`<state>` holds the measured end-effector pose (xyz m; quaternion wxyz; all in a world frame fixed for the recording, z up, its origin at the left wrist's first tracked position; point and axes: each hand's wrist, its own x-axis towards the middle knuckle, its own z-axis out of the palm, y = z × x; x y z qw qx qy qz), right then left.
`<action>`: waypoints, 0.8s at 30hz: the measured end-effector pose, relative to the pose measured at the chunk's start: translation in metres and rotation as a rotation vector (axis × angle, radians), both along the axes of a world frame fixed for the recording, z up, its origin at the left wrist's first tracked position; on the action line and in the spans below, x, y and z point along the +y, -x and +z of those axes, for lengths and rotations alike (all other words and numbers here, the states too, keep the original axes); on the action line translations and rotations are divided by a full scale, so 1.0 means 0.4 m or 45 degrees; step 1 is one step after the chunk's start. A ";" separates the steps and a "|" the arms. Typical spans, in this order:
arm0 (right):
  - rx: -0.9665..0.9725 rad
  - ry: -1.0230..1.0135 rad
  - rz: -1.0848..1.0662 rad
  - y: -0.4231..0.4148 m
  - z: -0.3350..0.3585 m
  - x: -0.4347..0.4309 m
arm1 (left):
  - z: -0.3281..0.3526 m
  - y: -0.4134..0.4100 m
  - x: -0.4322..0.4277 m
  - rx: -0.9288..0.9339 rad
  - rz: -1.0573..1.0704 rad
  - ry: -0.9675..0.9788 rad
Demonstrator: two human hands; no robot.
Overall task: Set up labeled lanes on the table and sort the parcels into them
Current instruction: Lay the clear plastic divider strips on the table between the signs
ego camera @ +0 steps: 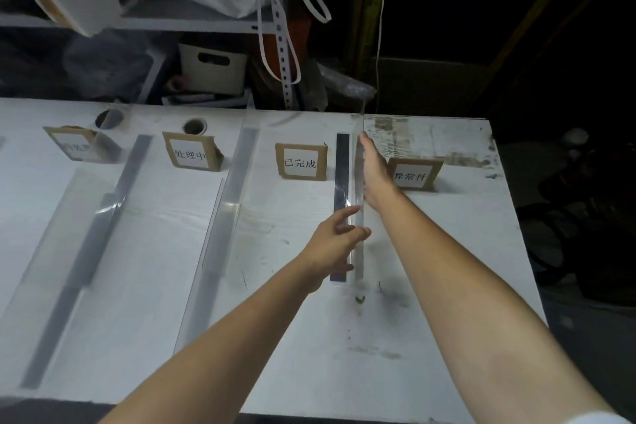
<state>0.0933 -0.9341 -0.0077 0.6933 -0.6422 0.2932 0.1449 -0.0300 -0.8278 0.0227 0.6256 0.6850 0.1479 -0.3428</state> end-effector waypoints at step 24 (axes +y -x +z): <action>-0.220 1.282 1.076 -0.031 0.346 0.175 | 0.351 -0.003 0.508 -0.454 -0.158 -0.911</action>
